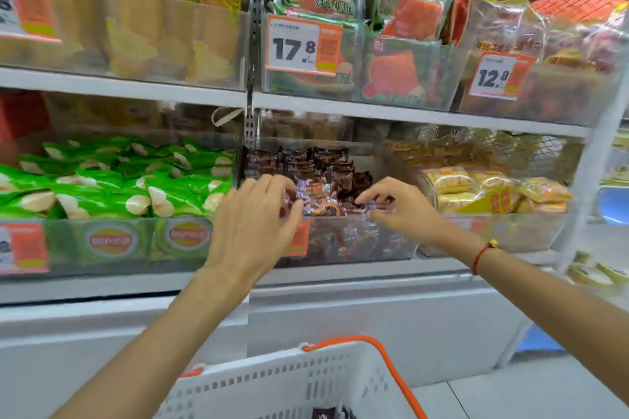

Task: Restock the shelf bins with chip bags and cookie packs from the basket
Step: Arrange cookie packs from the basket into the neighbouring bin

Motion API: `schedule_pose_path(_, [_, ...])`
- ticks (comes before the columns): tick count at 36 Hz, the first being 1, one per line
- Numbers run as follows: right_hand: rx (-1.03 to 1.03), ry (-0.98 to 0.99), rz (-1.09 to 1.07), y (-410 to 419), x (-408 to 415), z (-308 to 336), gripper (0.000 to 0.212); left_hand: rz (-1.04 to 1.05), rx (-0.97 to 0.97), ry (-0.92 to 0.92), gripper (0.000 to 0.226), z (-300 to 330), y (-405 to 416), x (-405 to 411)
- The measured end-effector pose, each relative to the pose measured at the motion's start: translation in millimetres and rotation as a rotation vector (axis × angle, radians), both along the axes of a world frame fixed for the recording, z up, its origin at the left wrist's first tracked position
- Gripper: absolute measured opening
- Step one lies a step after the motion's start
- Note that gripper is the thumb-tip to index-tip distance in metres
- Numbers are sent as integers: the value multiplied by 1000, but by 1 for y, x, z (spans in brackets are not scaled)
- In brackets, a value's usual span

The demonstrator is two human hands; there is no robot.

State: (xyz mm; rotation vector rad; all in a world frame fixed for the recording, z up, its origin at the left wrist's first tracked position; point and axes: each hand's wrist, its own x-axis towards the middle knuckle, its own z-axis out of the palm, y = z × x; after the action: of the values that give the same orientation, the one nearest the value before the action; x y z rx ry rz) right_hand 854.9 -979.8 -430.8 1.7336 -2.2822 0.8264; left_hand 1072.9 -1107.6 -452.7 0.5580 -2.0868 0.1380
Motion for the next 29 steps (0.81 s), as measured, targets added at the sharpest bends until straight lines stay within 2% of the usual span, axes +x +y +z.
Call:
schedule_pose_path(2, [12, -35, 21, 19, 15, -18, 15, -32, 31, -121, 18, -10, 16, 3])
schedule_pose_path(5, [167, -124, 38, 44, 29, -59, 12, -44, 278, -386, 18, -36, 35, 2])
schedule_pose_path(8, [375, -201, 63, 63, 41, -104, 14, -43, 516, -584, 20, -70, 51, 1])
schedule_pose_path(17, [900, -339, 81, 91, 75, -233, 28, -144, 979, -1053, 20, -224, 91, 10])
schedule_pose_path(20, [1083, -280, 177, 95, 88, -266, 25, -161, 1073, -1273, 18, -281, 103, 16])
schedule_pose_path(22, [1156, -240, 239, 97, 95, -288, 22, -167, 1143, -1369, 28, -313, 112, 23])
schedule_pose_path(23, [1174, -209, 251, 98, 98, -299, 28, -167, 1175, -1393, 33, -325, 117, 28])
schedule_pose_path(27, [1288, 98, 313, 102, 106, -333, 61, -122, 1322, -1372, 46, -357, 135, 44])
schedule_pose_path(29, [1344, 195, 335, 105, 105, -342, 69, -92, 1380, -1312, 57, -372, 142, 48])
